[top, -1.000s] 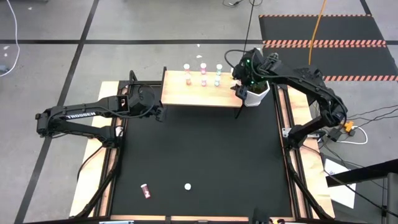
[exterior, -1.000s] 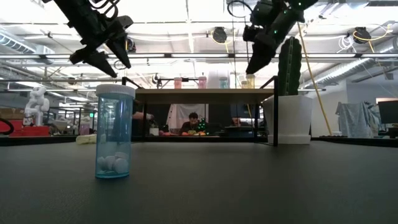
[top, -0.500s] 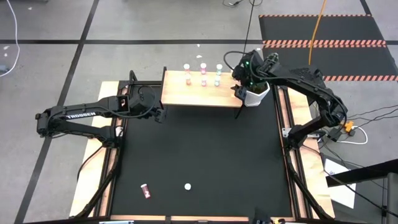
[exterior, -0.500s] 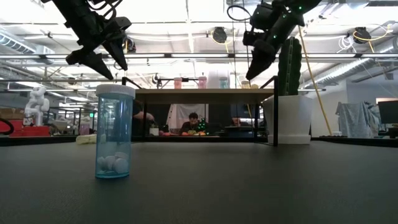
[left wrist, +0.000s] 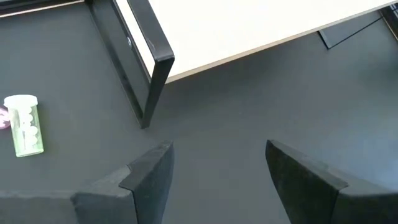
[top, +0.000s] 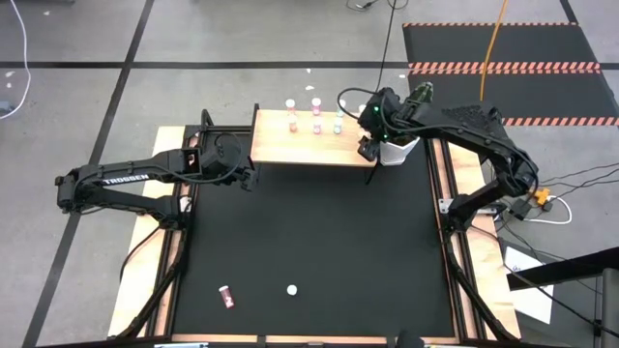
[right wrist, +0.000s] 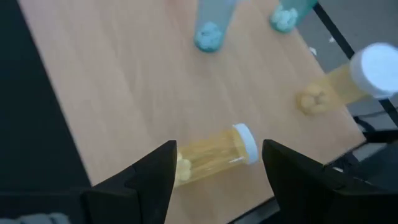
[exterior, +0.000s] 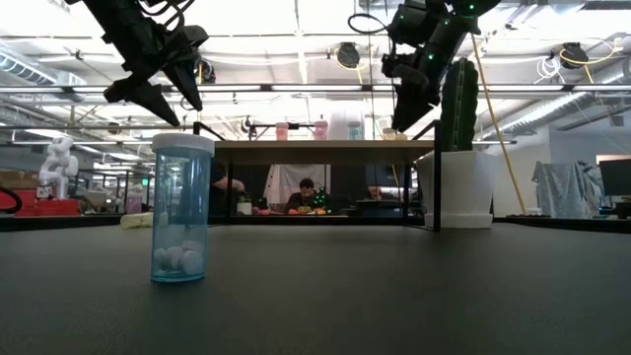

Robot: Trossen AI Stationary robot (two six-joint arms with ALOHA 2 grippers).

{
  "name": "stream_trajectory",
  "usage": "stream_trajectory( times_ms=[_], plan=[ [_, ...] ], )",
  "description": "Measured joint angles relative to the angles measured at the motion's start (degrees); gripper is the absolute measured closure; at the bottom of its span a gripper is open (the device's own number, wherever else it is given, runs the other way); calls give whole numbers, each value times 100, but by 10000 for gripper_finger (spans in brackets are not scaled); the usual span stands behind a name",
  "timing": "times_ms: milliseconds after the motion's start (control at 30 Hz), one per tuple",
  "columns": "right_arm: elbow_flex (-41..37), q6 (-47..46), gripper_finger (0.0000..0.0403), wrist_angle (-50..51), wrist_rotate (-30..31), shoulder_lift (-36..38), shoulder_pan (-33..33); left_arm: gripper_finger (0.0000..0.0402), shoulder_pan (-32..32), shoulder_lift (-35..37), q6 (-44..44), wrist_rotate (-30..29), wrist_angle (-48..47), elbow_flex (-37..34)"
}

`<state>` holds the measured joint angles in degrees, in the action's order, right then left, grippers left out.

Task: Pick and place medicine bottles onto shelf by color
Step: Adjust the yellow pill bottles on the shelf

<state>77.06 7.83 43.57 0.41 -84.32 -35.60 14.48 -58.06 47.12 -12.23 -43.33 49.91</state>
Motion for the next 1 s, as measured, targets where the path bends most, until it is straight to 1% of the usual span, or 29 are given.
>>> stream_trajectory(
  times_ms=[200, 367, 433, 600, 733, 1000],
  plan=[
    [2, -133, 172, 24, 85, -162, 8, 147, 0, 0, -5, 0, 0, 0],
    [2, -98, 172, 83, -215, -265, 9, 147, 0, 0, 0, 21, 0, 0],
    [2, 27, 172, 81, -281, -273, 9, 147, 0, 0, 17, 24, 0, 0],
    [2, 276, 172, 99, -662, -273, 9, 147, 0, 0, 19, 51, -5, 0],
    [2, 366, 173, 57, -652, -281, 9, 147, 0, 0, 19, 66, -11, 0],
    [2, 429, 210, 70, -651, -518, -1, 147, -1, 0, 25, 172, -11, 0]
  ],
)
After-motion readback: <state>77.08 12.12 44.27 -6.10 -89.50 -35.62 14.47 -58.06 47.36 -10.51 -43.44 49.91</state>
